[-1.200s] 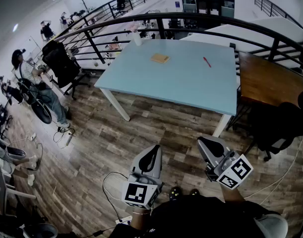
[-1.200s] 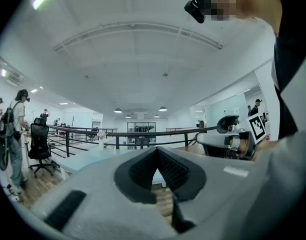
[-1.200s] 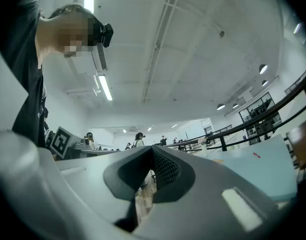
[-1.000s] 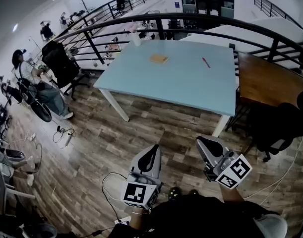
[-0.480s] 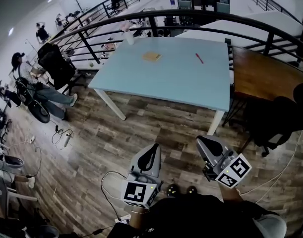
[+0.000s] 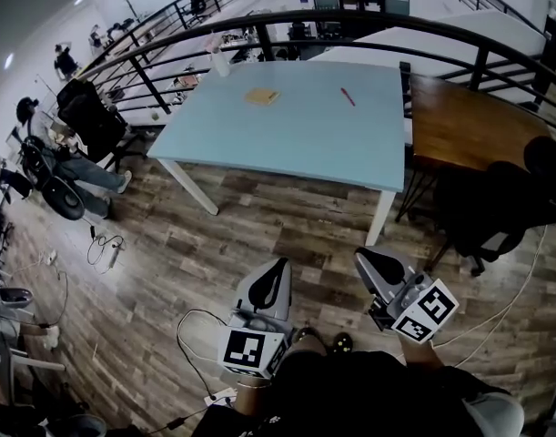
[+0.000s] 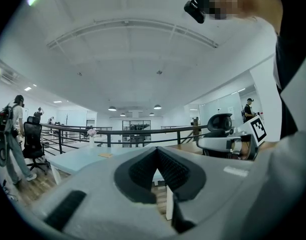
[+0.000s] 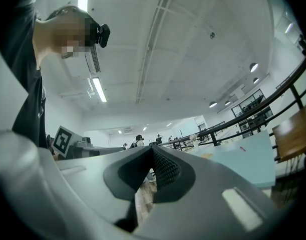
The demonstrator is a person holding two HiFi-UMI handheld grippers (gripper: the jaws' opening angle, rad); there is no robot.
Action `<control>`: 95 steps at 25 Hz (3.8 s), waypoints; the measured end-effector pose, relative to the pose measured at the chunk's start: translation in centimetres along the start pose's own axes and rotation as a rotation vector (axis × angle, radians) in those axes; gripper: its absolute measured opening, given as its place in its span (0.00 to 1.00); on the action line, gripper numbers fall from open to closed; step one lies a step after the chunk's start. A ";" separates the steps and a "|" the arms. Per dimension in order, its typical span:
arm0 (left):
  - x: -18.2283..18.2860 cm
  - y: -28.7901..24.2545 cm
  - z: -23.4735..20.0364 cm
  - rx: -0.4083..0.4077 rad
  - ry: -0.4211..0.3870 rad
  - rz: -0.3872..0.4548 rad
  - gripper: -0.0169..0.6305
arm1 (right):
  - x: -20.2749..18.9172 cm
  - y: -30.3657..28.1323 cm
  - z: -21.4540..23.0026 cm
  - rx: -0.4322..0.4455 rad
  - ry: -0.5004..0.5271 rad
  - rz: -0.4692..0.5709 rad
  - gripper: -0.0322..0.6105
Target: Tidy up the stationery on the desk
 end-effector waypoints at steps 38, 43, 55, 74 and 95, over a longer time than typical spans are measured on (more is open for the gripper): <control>-0.1 -9.5 -15.6 -0.024 0.048 0.035 0.02 | -1.0 -16.0 6.4 -0.018 0.042 -0.013 0.06; -0.1 -9.9 -17.8 -0.022 0.044 0.034 0.02 | -1.1 -18.2 6.5 -0.022 0.048 -0.021 0.06; -0.3 -11.5 -22.7 -0.025 0.067 0.055 0.02 | -1.8 -22.8 7.4 -0.038 0.054 -0.027 0.06; -0.3 -13.5 -33.0 -0.023 0.080 0.036 0.02 | -2.8 -33.1 8.2 -0.052 0.067 -0.063 0.06; -0.8 -14.2 -43.9 -0.055 0.070 0.036 0.02 | -5.3 -43.6 7.3 -0.083 0.066 -0.104 0.06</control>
Point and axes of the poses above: the fingertips, and each gripper's own axes: y backward along the fingers, z to its right, x out of its top, the point moved 9 cm from there along y, backward along the fingers, and after that the axes turned 2 degrees about x, right-handed, at the moved point
